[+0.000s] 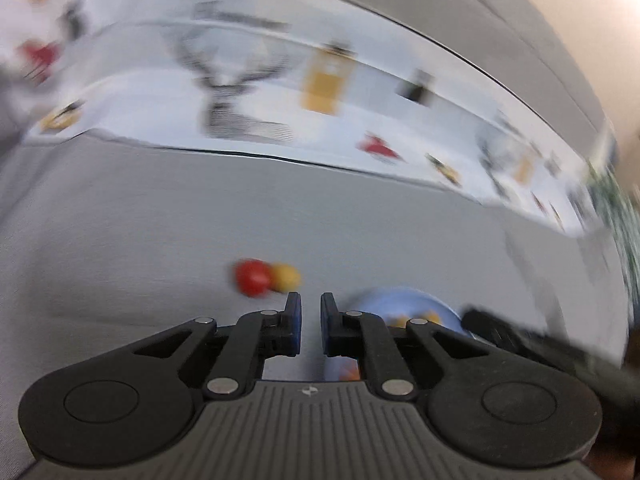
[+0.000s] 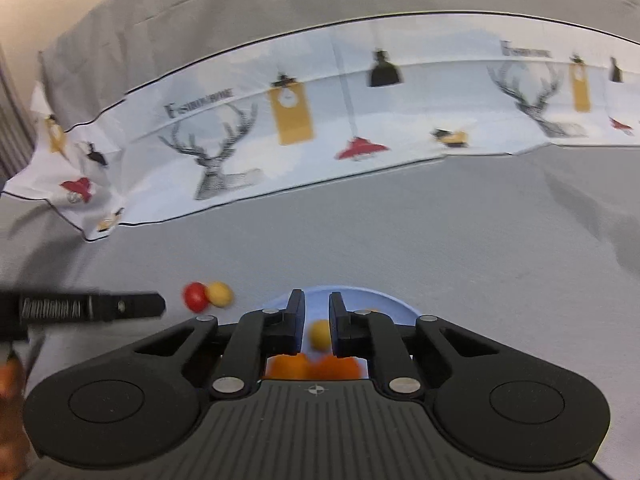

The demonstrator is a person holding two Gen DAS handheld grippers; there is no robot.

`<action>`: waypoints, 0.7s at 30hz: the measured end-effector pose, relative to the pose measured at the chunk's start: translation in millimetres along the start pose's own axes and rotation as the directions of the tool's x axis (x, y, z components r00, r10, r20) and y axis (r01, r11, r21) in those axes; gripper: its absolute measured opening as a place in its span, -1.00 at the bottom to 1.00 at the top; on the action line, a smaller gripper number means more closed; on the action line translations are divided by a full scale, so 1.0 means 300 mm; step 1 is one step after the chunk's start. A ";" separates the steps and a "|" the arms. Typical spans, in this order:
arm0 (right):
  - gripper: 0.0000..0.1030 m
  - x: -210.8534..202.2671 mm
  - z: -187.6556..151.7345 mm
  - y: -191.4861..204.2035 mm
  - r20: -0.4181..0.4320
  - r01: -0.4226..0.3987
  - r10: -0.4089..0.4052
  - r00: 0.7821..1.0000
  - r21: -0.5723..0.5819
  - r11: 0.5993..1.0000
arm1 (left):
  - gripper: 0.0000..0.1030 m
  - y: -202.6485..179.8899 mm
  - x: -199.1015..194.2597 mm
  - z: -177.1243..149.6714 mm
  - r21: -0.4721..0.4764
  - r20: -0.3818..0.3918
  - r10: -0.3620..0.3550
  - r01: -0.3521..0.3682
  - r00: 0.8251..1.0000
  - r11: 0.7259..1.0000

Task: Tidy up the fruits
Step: 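Grasp a red tomato with the left tool while the right tool grasps a yellow fruit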

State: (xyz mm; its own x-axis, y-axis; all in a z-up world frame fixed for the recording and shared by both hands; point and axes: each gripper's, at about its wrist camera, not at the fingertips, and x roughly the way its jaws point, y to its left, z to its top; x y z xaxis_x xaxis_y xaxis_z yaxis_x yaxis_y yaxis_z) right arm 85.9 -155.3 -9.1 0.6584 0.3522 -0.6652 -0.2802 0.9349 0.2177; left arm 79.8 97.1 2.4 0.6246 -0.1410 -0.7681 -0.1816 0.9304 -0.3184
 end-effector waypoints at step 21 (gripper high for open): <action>-0.34 0.425 0.055 0.256 -0.163 -0.094 0.081 0.983 -0.073 0.993 | -0.61 0.193 0.217 0.116 -0.251 -0.094 -0.040 0.015 0.995 0.968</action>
State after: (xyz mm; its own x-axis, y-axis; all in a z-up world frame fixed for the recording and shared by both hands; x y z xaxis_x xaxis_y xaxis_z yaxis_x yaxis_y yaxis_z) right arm 159.9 -37.7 -65.4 0.5105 0.4154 -0.7529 -0.3911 0.8919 0.2270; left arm 136.4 153.5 -46.8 0.5575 -0.2087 -0.8035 -0.3574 0.8132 -0.4592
